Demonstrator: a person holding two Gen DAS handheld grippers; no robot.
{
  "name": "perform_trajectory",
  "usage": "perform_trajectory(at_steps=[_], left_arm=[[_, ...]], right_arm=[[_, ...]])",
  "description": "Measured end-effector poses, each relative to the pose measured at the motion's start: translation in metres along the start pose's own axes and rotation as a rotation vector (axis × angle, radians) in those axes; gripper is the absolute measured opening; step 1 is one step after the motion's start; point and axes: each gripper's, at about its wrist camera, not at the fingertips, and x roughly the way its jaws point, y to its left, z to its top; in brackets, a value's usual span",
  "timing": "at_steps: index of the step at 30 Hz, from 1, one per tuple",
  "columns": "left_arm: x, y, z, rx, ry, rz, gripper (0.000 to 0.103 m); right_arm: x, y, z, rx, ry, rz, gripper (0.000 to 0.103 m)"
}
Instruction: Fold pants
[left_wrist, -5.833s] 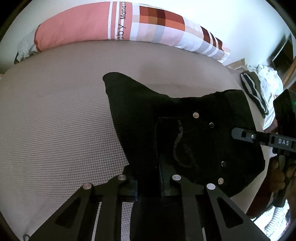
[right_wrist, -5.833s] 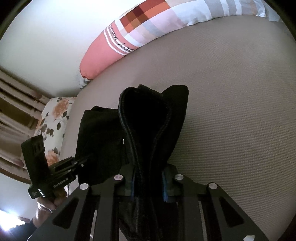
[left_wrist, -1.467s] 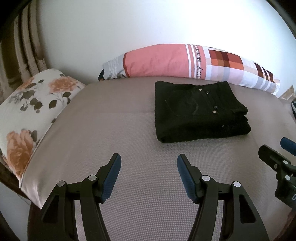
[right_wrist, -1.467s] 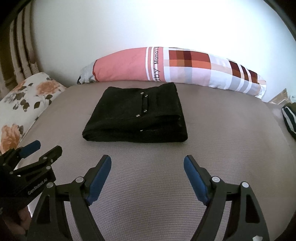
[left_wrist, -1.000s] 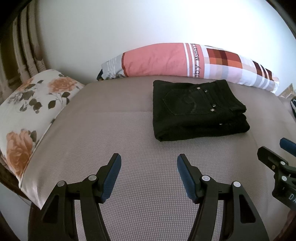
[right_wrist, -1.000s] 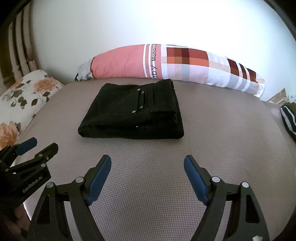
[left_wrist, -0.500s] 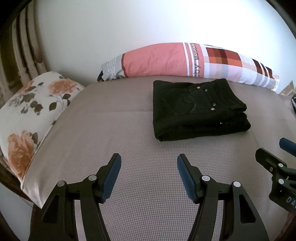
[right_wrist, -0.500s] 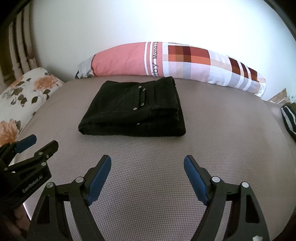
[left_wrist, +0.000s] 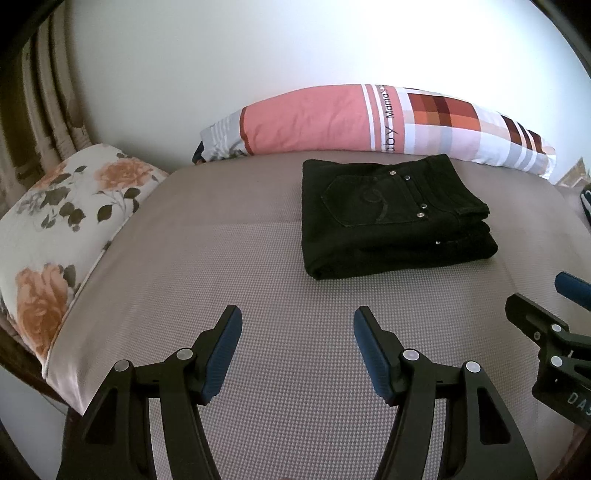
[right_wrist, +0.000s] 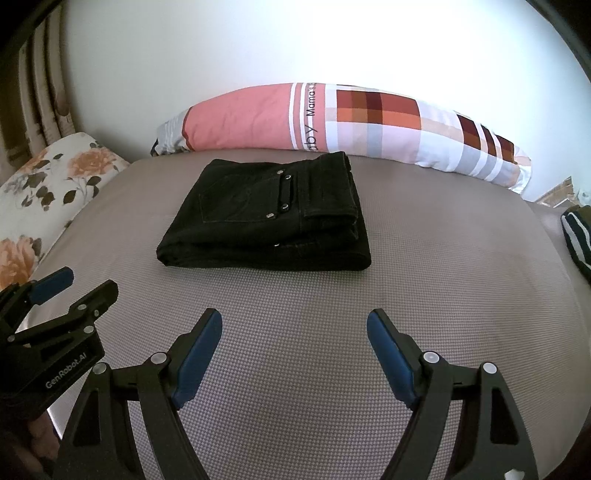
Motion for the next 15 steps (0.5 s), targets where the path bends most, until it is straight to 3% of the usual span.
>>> perform_trajectory(at_steps=[15], left_arm=[[-0.0006, -0.0011, 0.0002, 0.006, -0.007, 0.014, 0.064]], right_arm=[[0.0010, -0.0006, -0.0007, 0.001, 0.004, 0.003, 0.078]])
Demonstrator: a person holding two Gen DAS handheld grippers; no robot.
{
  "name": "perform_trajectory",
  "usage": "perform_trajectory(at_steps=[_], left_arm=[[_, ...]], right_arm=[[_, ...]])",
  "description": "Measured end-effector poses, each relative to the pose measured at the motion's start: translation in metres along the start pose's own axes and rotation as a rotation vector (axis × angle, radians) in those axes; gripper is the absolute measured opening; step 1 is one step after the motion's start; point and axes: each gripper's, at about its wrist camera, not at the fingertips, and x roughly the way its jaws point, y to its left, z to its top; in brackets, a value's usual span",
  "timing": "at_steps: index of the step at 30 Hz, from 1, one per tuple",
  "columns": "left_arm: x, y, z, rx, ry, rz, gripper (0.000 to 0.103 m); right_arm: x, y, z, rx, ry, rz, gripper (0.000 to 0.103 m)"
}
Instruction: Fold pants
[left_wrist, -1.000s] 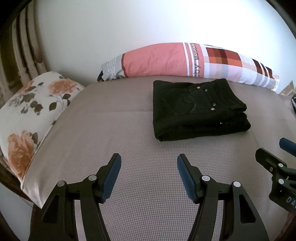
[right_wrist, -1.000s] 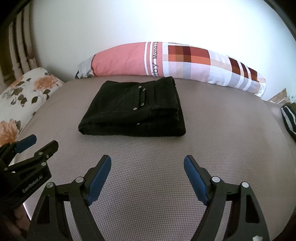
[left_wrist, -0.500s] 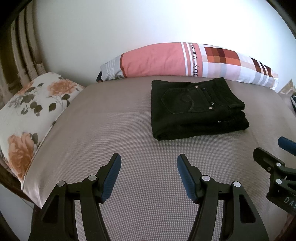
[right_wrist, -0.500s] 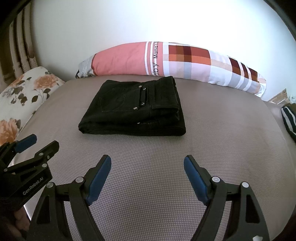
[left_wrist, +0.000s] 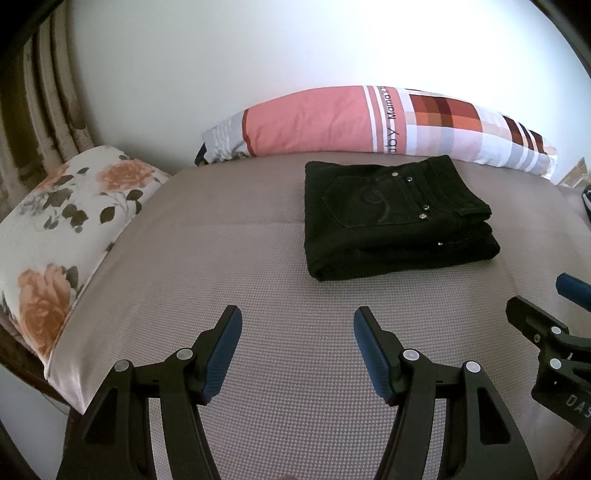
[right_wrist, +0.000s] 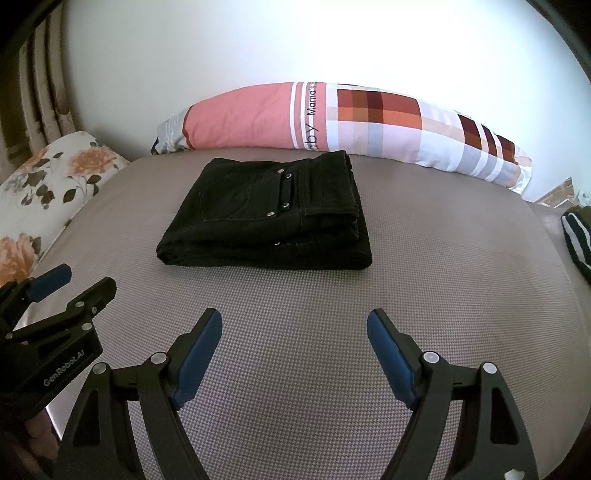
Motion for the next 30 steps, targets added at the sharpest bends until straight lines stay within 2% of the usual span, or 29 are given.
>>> perform_trajectory(at_steps=[30], left_arm=[[0.0061, 0.0007, 0.0002, 0.008, 0.008, -0.026, 0.064]], right_arm=[[0.0066, -0.0085, -0.0008, -0.002, 0.014, 0.006, 0.078]])
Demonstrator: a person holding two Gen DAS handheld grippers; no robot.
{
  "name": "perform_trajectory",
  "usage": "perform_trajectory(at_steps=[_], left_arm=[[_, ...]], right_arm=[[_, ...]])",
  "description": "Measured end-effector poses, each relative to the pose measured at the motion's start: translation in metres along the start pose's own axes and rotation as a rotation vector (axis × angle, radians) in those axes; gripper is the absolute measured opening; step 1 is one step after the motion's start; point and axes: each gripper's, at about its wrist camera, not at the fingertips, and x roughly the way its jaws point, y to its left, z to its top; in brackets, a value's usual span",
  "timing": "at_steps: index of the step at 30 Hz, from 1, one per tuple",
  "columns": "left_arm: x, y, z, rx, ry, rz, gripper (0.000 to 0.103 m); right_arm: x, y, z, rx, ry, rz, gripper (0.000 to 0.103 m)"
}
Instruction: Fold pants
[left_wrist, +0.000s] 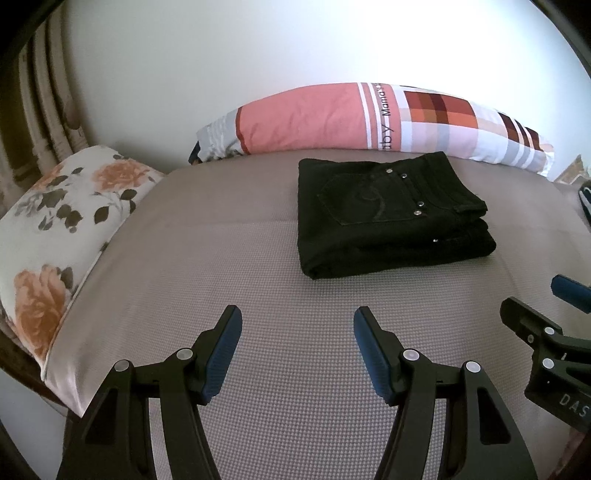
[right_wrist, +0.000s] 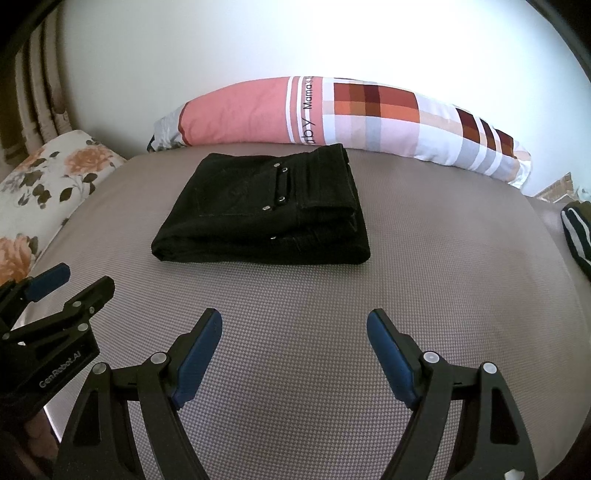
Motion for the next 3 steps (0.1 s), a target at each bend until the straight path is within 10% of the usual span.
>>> perform_trajectory(at_steps=[3], left_arm=[[0.0002, 0.0007, -0.0004, -0.003, 0.006, -0.003, 0.064]], right_arm=[[0.0003, -0.0013, 0.0002, -0.001, -0.002, 0.000, 0.079]])
